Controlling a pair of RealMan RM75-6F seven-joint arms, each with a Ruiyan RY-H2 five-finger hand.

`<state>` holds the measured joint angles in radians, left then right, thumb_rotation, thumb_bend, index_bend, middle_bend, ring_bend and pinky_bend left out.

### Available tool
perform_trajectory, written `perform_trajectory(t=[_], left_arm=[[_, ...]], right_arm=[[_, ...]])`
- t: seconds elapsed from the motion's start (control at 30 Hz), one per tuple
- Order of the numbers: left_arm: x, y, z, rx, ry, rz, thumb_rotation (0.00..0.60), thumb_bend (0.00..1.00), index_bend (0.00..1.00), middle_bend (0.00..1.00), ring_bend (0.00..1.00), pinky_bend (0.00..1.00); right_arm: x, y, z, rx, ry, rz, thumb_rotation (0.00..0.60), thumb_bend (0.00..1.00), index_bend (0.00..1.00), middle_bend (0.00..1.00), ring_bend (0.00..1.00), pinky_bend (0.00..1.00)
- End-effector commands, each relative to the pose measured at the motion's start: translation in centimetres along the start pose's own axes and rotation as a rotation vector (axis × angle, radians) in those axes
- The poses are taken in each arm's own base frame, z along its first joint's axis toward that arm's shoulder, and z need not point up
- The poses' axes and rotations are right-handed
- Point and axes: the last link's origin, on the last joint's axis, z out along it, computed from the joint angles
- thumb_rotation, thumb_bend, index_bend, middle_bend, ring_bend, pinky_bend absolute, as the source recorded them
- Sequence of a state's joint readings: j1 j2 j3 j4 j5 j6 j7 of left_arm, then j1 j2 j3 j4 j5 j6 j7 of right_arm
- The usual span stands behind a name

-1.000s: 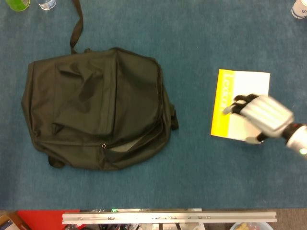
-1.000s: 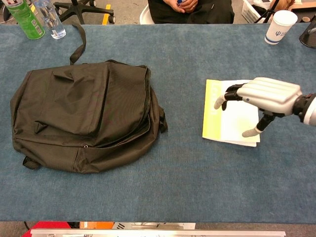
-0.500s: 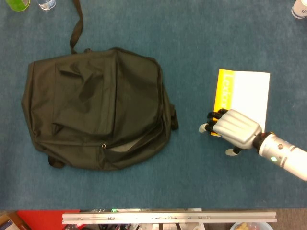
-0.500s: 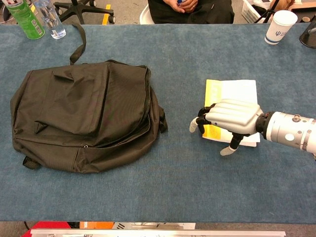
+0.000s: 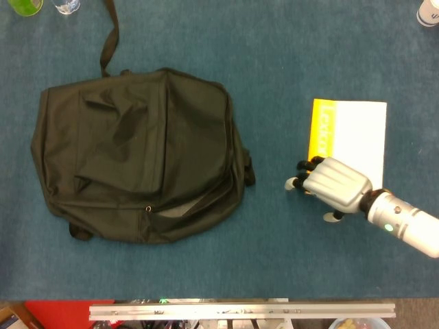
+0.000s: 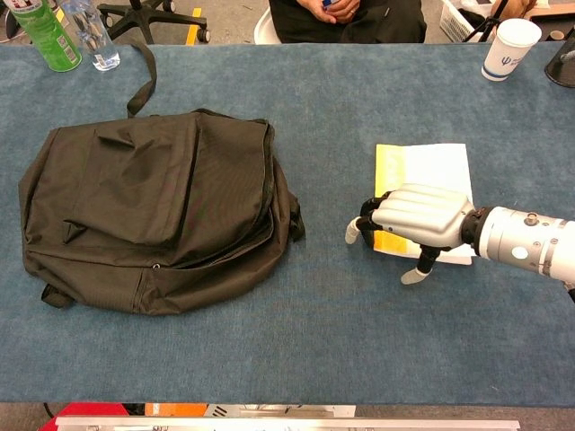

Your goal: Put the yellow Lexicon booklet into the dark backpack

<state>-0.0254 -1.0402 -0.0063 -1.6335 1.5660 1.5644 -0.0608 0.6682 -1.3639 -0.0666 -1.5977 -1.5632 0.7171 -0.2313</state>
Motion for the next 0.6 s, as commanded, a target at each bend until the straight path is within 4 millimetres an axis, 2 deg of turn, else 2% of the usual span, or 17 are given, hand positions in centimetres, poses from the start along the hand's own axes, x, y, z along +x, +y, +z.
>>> perform_trajectory(t=[0.03,0.43,0.6], left_arm=[[-0.1,0.1,0.1,-0.003,-0.001,0.002,0.600,0.22,0.15,0.22,0.12,0.17],[-0.3,0.7,0.4,-0.024,-0.010,0.006,0.600,0.22,0.15,0.22,0.12,0.17],[-0.3,1.0,0.5,-0.030,-0.013,0.010,0.600,0.22,0.15,0.22,0.12,0.17]], right_arm=[[-0.3,0.7,-1.0,-0.023,-0.015,-0.009,0.600,0.05,0.28,0.42,0.19,0.27],[-1.1,4.8,-6.1,-0.175,-0.023,-0.003,0.600,0.05,0.28,0.44,0.19,0.27],[0.3,5.2,-7.1,-0.192,0.142,0.076,0.600,0.05,0.28,0.39,0.19,0.27]])
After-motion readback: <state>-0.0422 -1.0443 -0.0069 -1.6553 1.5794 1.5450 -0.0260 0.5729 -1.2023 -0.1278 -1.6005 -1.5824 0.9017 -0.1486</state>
